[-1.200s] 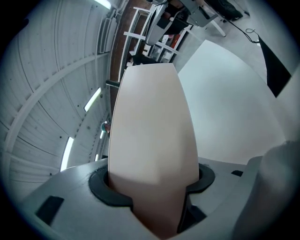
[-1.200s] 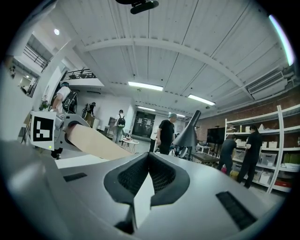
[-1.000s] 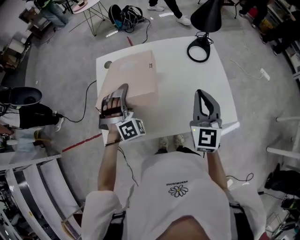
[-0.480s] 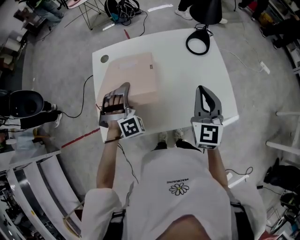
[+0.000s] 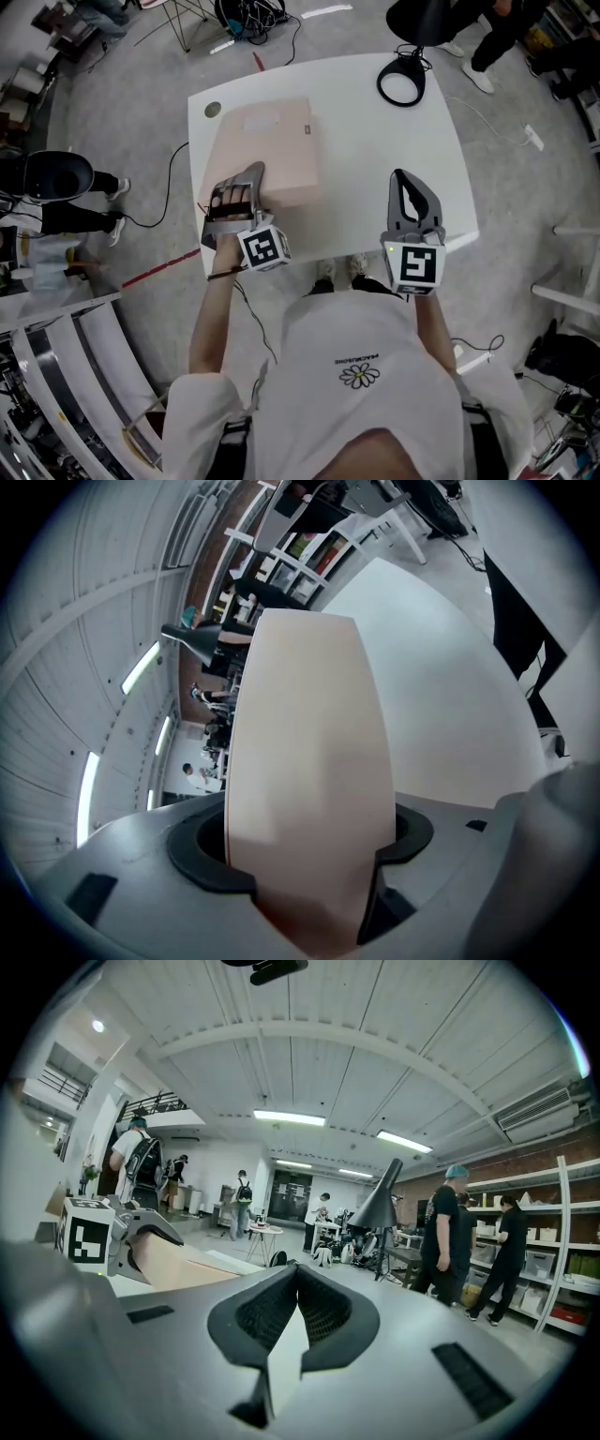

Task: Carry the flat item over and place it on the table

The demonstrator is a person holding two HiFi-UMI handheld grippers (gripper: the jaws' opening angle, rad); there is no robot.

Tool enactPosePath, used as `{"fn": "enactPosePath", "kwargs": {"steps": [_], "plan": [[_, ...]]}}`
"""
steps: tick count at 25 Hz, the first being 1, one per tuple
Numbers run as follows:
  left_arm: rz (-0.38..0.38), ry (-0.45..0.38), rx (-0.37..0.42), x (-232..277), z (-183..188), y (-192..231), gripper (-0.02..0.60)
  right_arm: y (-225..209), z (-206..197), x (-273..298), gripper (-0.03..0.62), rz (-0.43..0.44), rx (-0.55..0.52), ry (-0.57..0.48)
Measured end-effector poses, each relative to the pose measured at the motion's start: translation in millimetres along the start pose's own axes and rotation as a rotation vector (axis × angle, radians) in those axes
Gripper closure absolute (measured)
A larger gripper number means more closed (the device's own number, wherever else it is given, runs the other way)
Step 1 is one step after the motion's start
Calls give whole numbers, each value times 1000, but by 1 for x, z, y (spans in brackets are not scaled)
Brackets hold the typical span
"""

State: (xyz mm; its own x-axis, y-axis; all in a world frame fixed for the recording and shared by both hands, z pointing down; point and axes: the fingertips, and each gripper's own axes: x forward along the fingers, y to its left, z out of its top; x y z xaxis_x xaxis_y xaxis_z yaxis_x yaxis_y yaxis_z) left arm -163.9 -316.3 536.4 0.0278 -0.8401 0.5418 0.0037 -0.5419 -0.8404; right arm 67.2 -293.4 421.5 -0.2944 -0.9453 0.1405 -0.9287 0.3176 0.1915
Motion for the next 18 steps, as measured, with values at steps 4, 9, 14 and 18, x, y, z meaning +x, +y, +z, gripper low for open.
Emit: {"fn": "enactPosePath", "kwargs": {"steps": [4,9,14,18], "plan": [[-62,-23,-15,-4,5,-22,232,2,-12,-1,582,17,2,31],[-120,-40,-18,-6,6,-38,210,8,-19,-1,582,47,23,58],[-158,-43,-28,-6,8,-52,197,14,-20,0,582,75,21,72],[-183,-48,-29,-7,10,-66,183,21,-22,0,582,102,7,80]]}}
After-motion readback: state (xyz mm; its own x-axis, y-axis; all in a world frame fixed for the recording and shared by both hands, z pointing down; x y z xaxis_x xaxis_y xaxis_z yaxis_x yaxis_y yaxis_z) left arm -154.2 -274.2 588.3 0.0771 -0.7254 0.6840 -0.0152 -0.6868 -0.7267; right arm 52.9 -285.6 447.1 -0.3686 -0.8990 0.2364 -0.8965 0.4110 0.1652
